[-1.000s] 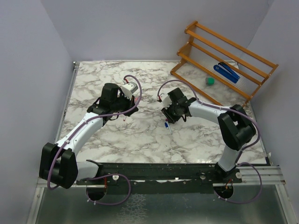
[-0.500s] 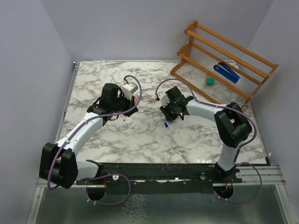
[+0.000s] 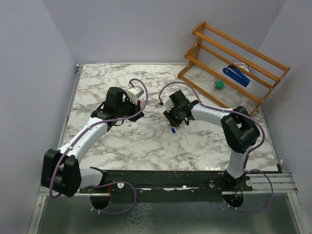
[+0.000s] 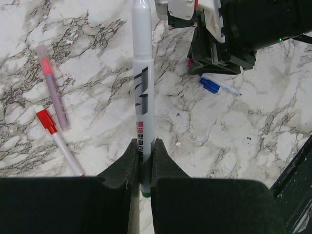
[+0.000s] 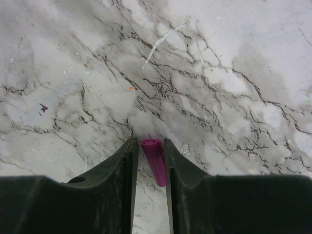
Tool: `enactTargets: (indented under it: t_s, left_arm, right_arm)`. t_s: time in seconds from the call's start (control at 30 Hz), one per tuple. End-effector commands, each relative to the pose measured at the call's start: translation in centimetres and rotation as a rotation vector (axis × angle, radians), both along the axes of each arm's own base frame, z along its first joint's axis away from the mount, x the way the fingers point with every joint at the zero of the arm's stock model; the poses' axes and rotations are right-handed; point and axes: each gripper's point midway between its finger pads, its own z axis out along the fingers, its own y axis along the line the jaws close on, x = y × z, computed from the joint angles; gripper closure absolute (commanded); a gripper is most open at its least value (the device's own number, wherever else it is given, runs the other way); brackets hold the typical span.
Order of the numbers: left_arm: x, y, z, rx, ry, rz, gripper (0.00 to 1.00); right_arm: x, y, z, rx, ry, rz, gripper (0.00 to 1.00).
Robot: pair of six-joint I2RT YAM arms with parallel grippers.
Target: Insert the pens into the pen caps
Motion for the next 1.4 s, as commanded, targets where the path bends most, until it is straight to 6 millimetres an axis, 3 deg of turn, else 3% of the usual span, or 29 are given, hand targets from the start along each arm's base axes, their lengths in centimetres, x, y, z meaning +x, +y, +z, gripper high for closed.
enactTargets:
  t_s: [0.0, 0.5, 0.7, 0.93, 1.17, 1.37]
  left_arm:
    - [0.5, 0.0, 0.7, -0.003, -0.016, 0.001, 1.0]
    - [0.5, 0.0, 0.7, 0.0, -0.016, 0.004, 1.0]
    - [0.5, 0.3, 0.4, 0.013, -0.011, 0.013, 1.0]
    - [0.6, 0.3, 0.2, 0.017, -0.005, 0.016, 1.0]
    - [0.6, 0.4, 0.1, 0.021, -0.004, 0.021, 1.0]
    - [0.5, 0.1, 0.4, 0.004, -0.012, 0.004, 1.0]
  right_arm:
    - [-0.4, -0.5, -0.7, -0.027, 0.015, -0.013, 0.68]
    - [-0.4, -1.0, -1.6, -0.061, 0.028, -0.035, 0.72]
    - [-0.1, -1.6, -2.3, -0.103, 0.032, -0.057, 0.9]
    - [0.4, -2.0, -2.2, -0.113, 0.006, -0.096, 0.96]
    - [2.9, -2.5, 1.4, -0.07, -0.161, -0.197, 0.96]
    - [4.7, -1.9, 7.8, 0.079, -0.324, -0.254, 0.96]
